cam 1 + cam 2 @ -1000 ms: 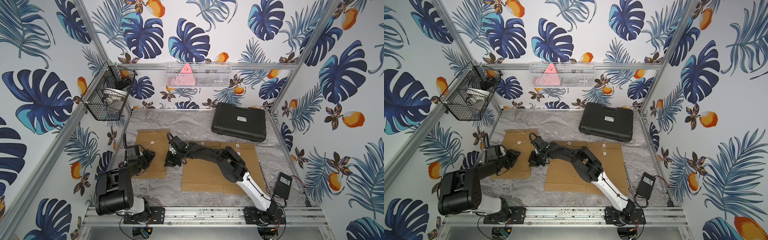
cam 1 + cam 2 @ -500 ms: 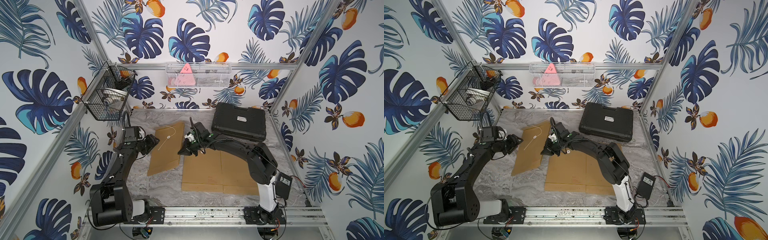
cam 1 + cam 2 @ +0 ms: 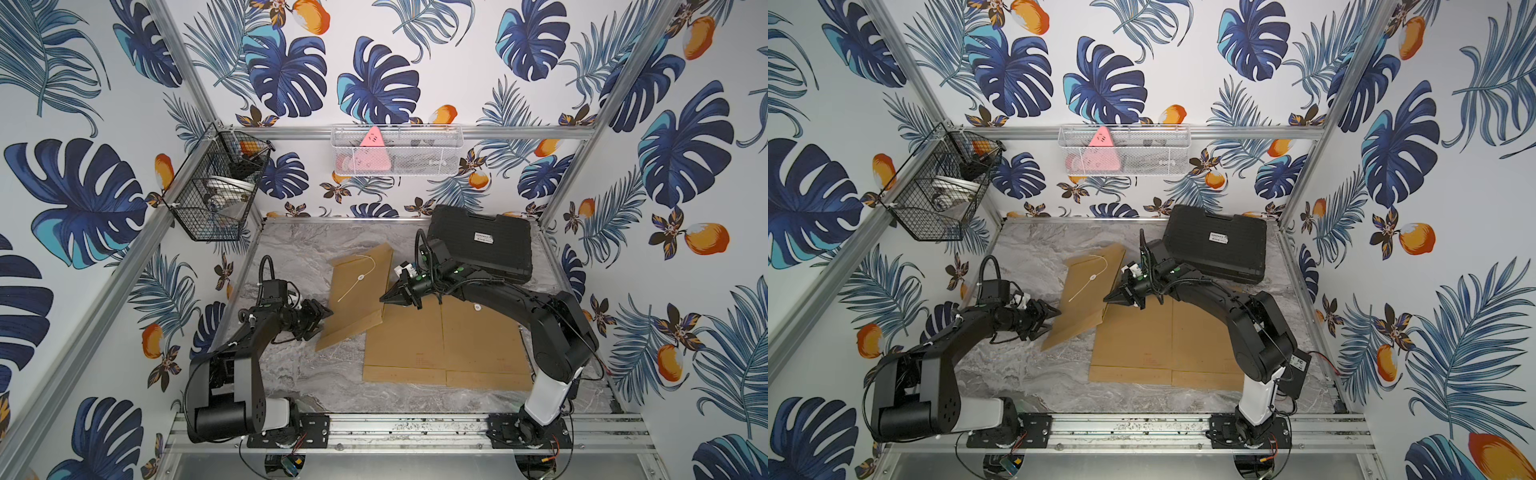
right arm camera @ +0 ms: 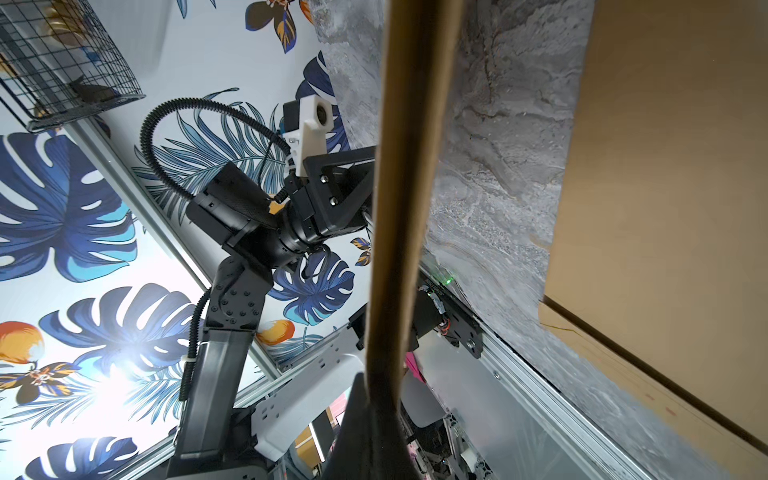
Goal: Close the mouth of the file bag
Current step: Pick up the file bag from the center of the board.
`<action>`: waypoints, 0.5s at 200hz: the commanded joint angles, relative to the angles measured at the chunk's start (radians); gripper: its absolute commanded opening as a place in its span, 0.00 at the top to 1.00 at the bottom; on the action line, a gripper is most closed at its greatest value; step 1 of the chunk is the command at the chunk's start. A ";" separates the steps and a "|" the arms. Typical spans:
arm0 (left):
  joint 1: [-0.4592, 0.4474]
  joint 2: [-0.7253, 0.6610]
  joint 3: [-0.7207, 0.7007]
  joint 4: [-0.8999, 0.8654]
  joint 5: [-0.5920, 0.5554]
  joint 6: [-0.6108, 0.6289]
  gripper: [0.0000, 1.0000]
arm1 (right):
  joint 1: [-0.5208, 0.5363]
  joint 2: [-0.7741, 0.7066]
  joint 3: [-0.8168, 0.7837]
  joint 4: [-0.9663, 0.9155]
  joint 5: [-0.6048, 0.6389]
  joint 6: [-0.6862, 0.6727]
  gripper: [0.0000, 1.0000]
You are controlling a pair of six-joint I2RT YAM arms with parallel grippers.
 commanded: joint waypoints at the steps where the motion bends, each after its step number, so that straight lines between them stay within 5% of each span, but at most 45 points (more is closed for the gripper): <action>1: 0.002 0.021 -0.014 0.077 0.062 -0.024 0.40 | -0.016 -0.010 -0.015 0.122 -0.070 0.075 1.00; 59: 0.043 0.014 0.040 -0.013 -0.018 0.046 0.37 | -0.070 -0.039 -0.010 0.080 -0.094 0.054 1.00; 100: 0.015 0.017 -0.095 0.382 0.147 -0.240 0.40 | -0.070 -0.028 -0.056 0.114 -0.114 0.076 1.00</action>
